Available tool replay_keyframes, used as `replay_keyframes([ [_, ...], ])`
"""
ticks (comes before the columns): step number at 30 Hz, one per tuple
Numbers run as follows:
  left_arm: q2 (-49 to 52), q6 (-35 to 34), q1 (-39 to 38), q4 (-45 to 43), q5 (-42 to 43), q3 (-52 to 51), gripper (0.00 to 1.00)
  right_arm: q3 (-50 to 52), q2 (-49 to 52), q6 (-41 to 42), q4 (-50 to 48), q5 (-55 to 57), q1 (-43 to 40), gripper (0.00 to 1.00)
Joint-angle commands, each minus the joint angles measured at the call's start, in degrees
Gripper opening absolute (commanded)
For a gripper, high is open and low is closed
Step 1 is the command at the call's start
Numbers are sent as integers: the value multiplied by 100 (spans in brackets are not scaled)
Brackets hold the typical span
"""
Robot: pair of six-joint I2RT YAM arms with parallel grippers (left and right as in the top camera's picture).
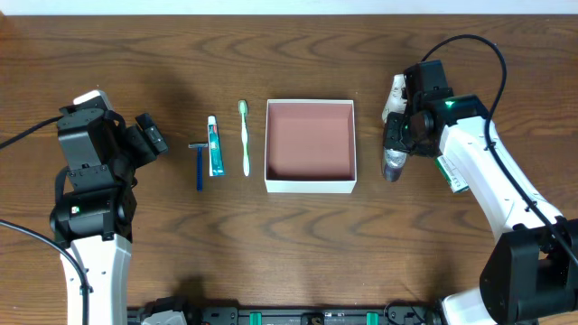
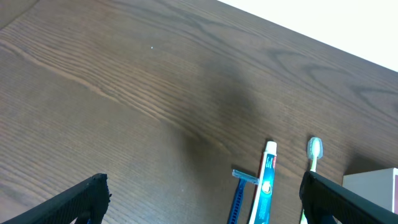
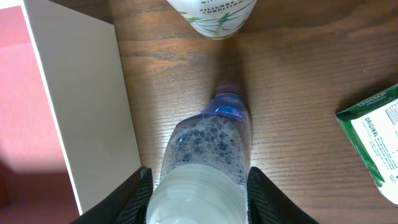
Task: Pack container
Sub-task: 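Grasp the soap pump bottle with right gripper and lift, then carry bottle into the box and release with right gripper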
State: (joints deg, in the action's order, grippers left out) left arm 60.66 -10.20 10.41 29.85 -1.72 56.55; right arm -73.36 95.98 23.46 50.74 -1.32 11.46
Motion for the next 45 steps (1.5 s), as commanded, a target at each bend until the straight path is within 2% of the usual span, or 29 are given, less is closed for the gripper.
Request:
replay_keyframes([
  [1,2,114,24,13,-44,131,98,66,33,-15,98,308,22,33],
  [6,0,116,24,13,-44,131,98,61,-166,-15,109,352,20,33],
  [18,0,114,24,11,-44,131,98,24,-796,-13,44,345,20,21],
  [25,0,114,24,13,-44,131,98,-667,-942,-289,387,63,101,18],
  [33,0,114,24,11,-44,131,98,-1937,-940,-422,597,63,809,17],
  [39,2,116,24,11,-44,131,98,-2057,-861,-339,118,138,1493,16],
  [45,2,114,24,13,-44,131,98,-2057,-507,-247,-76,254,1672,13],
])
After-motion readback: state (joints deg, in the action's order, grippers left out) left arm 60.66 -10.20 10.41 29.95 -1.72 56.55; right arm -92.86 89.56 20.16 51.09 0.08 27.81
